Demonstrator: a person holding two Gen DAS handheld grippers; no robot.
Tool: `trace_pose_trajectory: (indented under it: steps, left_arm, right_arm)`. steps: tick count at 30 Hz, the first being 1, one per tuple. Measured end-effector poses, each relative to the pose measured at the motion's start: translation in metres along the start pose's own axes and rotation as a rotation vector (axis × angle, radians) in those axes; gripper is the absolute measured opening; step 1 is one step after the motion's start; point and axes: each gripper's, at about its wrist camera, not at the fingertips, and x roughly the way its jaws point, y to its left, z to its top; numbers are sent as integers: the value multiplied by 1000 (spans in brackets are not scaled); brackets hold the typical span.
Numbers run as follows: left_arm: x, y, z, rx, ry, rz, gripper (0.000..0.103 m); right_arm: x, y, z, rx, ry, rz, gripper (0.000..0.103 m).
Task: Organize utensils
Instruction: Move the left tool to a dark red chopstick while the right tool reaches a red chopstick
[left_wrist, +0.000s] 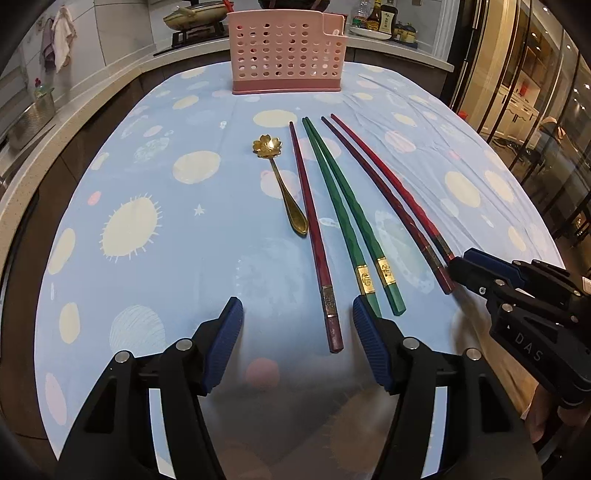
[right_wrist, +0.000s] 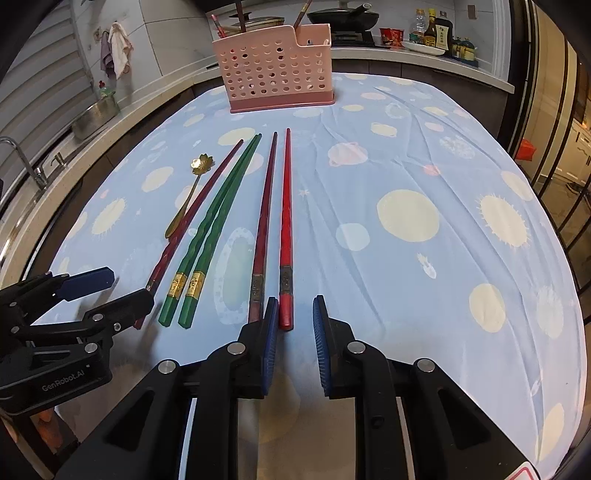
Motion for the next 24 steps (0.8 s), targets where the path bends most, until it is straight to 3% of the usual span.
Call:
trace_pose_trajectory:
  steps: [7,19,24]
  left_arm:
    - [3,0,-2,1,4,8,49]
    - [1,-2,-2,-9,12,-77,8]
    - [-2,1,-3,-29,20,-103,7]
  right_arm:
    - [0,-1,-2,-4,-5,-5,14]
    - [-1,-3,-3,0,-10,1,7]
    - [-4,-4,-3,6,-13,7,7]
